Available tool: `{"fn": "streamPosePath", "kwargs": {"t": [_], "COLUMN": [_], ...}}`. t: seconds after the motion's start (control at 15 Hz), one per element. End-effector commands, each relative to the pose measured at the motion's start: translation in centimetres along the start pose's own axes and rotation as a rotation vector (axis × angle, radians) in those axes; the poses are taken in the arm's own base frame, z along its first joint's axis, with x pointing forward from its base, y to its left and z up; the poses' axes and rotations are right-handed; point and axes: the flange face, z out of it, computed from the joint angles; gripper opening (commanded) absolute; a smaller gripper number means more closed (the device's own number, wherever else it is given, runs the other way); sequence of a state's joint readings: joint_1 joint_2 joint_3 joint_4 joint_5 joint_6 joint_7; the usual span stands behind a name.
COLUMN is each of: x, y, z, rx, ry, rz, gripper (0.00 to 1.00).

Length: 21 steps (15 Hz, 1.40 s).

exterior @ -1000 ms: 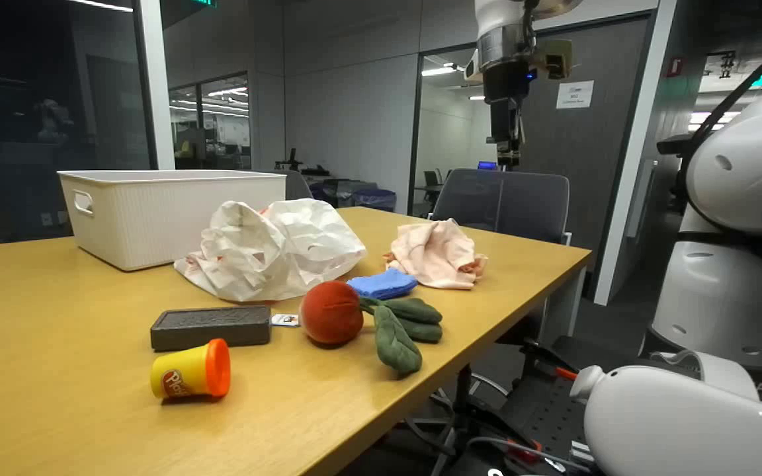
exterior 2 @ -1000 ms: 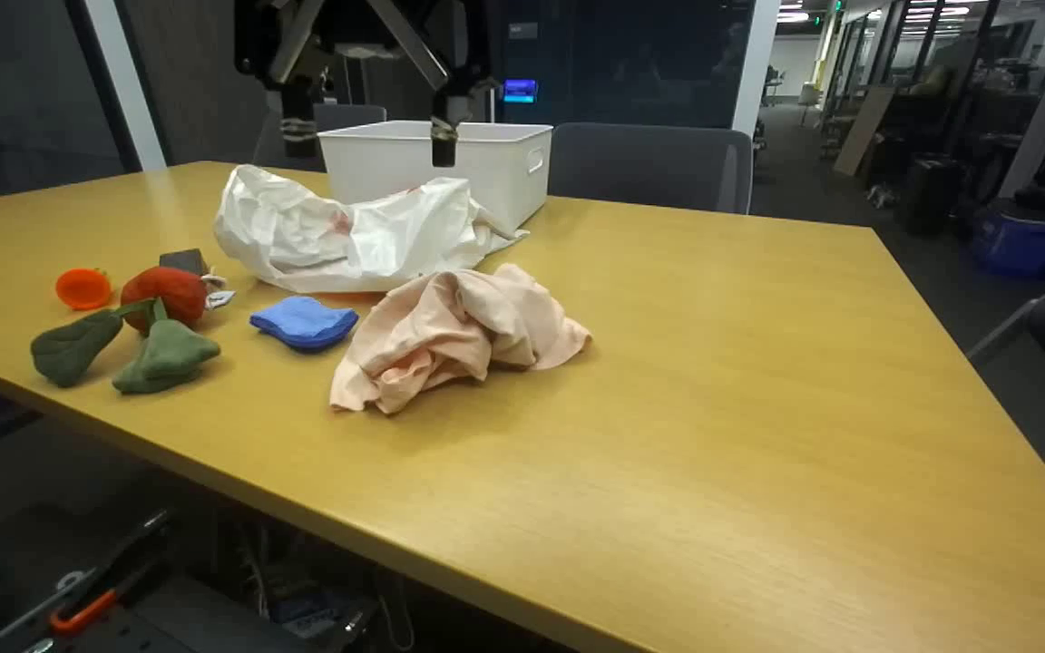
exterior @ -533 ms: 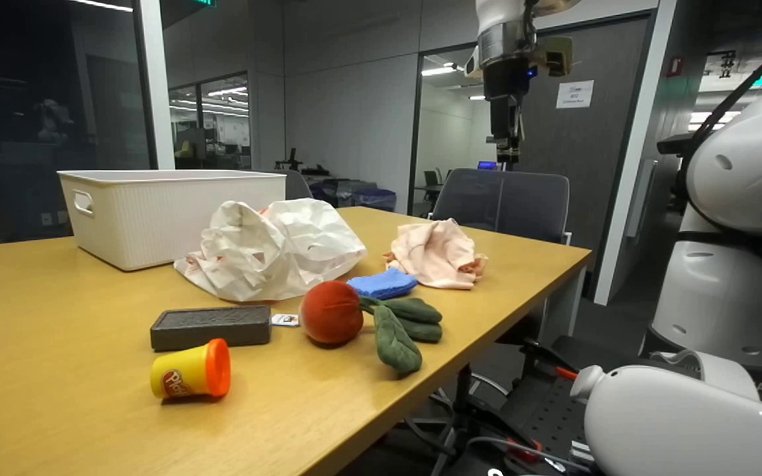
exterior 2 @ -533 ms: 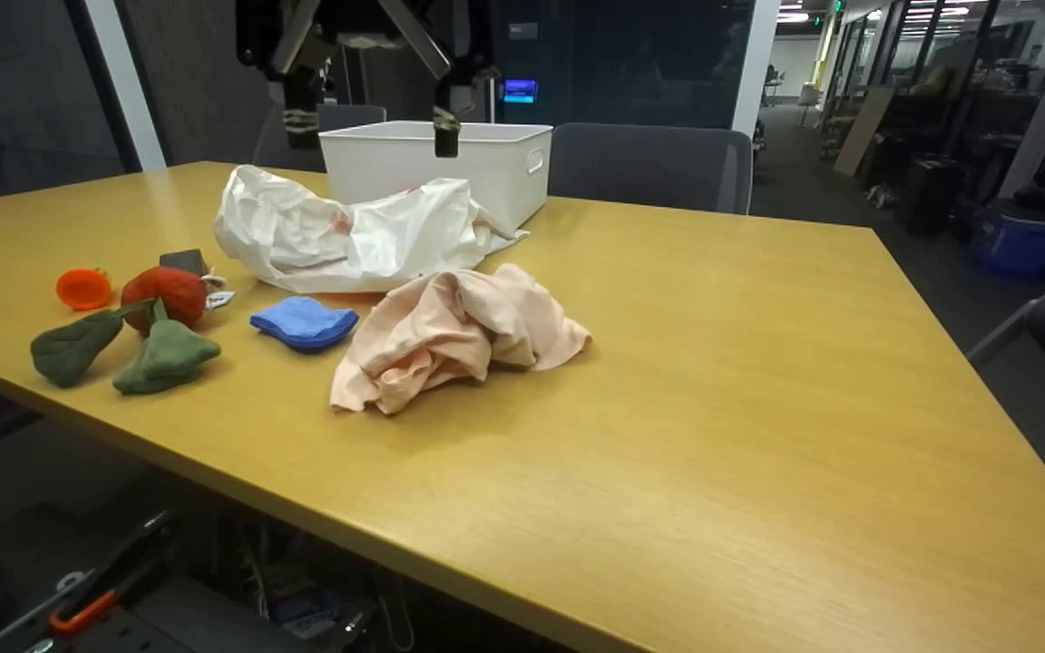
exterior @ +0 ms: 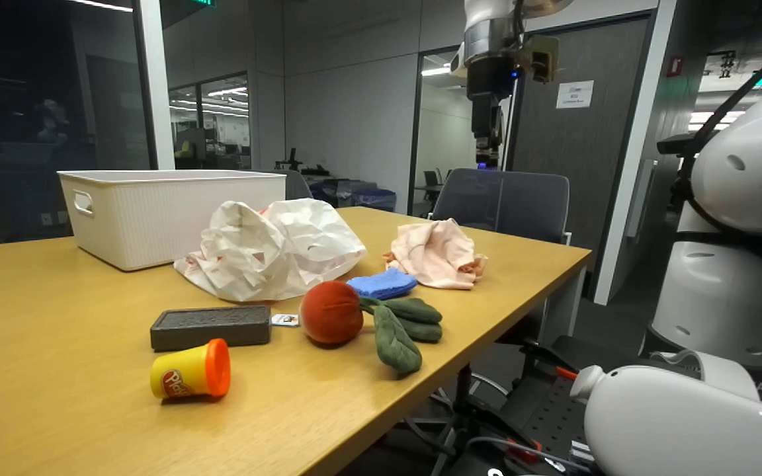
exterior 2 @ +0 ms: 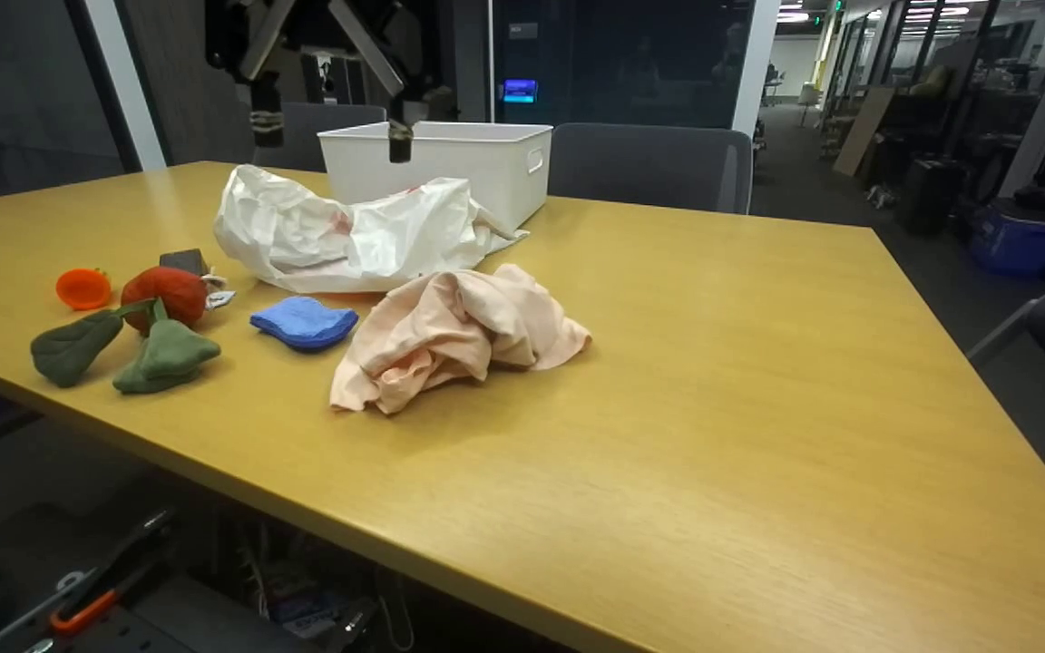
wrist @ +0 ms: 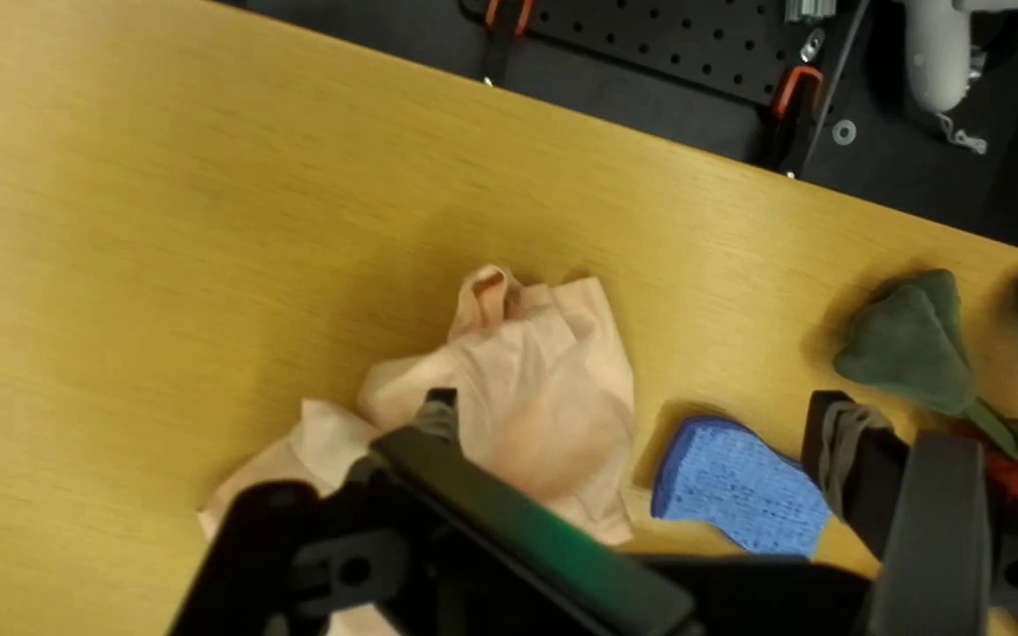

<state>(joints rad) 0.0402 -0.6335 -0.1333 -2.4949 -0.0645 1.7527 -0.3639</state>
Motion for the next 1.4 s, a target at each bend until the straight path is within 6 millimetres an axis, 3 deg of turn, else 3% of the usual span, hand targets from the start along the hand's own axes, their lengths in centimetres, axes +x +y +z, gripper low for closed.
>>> {"fn": "streamPosePath", "kwargs": {"t": [0.0, 0.73, 0.93, 1.33], "x": [2.6, 8.2, 9.9, 14.5], "y": [-2.9, -4.1, -5.9, -11.9], "z": [-0.7, 4.8, 5.5, 5.1], "rx": [-0.001, -0.039, -0.060, -0.119], "ry": [0.085, 0.091, 0.099, 0.170], "rz": [-0.072, -0.176, -0.229, -0.417], "gripper": [1.00, 1.00, 1.00, 1.00]}}
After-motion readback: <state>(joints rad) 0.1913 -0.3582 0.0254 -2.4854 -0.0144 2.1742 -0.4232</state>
